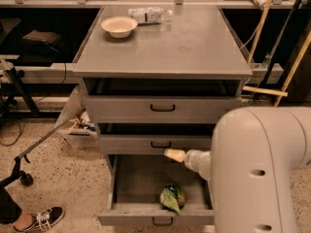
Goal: Place green rice chip bag into bottom drawer
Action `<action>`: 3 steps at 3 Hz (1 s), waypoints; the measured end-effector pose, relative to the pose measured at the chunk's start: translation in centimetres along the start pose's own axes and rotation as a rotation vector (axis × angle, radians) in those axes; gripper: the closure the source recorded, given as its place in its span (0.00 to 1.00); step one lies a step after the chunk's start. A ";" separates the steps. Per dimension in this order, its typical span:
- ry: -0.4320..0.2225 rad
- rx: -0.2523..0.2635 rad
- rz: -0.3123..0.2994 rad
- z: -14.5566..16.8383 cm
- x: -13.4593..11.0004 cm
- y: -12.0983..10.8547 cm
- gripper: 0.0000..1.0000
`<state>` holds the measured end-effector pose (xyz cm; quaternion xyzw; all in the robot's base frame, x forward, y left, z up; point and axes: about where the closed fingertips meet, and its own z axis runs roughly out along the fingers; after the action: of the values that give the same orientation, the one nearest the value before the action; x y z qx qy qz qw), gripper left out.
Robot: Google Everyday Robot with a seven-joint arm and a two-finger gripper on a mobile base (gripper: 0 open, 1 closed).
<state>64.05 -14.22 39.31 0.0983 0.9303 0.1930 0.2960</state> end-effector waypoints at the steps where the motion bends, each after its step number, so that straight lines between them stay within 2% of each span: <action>1: -0.082 0.017 -0.014 -2.6 -3.4 1.4 0.00; 2: -0.075 0.016 -0.006 -2.4 -3.1 1.3 0.00; 3: -0.054 0.010 0.000 -3.0 -4.3 1.2 0.00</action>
Offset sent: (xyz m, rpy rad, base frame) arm 0.0129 -0.0048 0.0427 -0.0306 -0.0739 -0.0285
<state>65.80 -15.26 44.25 0.1052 0.9228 0.1858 0.3207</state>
